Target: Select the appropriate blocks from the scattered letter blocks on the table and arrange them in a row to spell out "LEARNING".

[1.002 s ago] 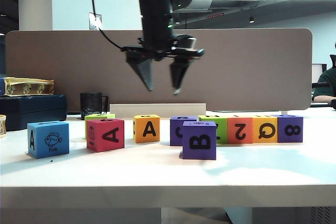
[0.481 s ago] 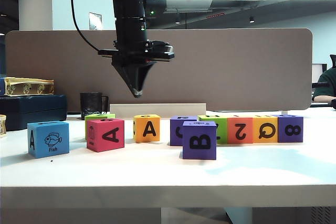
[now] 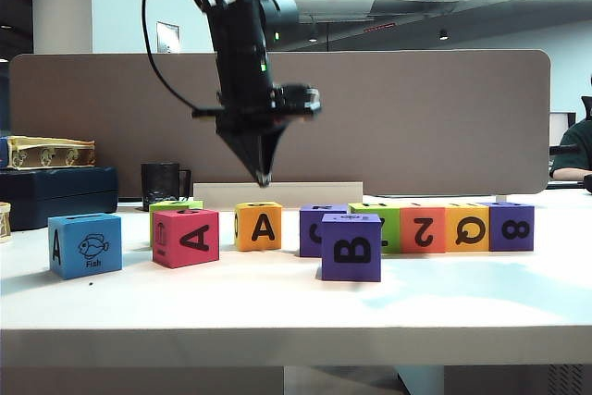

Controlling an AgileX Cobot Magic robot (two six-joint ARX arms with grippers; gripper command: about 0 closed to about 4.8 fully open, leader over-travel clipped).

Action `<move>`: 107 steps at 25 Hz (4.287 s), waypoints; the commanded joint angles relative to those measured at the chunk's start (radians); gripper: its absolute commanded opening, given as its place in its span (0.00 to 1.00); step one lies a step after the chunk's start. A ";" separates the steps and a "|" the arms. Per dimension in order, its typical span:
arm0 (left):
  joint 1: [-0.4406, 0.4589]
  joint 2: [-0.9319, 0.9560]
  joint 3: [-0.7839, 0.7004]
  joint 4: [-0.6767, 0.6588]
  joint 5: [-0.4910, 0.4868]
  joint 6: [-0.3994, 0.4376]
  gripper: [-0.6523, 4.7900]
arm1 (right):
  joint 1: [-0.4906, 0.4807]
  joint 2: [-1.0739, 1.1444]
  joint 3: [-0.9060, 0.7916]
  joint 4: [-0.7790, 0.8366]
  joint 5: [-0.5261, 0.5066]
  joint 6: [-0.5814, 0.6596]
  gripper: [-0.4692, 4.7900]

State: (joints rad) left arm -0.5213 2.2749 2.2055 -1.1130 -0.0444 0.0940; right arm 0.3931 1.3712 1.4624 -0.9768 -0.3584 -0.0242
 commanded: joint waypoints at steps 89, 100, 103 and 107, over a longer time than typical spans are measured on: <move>0.091 0.074 -0.001 0.023 0.103 0.029 0.11 | 0.001 -0.003 0.005 0.037 0.026 -0.003 0.09; 0.156 0.077 -0.001 0.163 0.035 0.029 0.11 | 0.001 -0.003 0.005 0.031 0.026 -0.003 0.09; 0.166 0.076 0.000 0.219 -0.005 0.030 0.11 | 0.001 -0.003 0.005 0.030 0.026 -0.003 0.09; 0.167 0.074 0.003 0.226 -0.023 0.030 0.11 | 0.001 -0.003 0.005 0.030 0.026 -0.003 0.09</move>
State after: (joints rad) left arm -0.3511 2.3558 2.2040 -0.8898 -0.0628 0.1196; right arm 0.3931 1.3720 1.4631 -0.9558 -0.3325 -0.0246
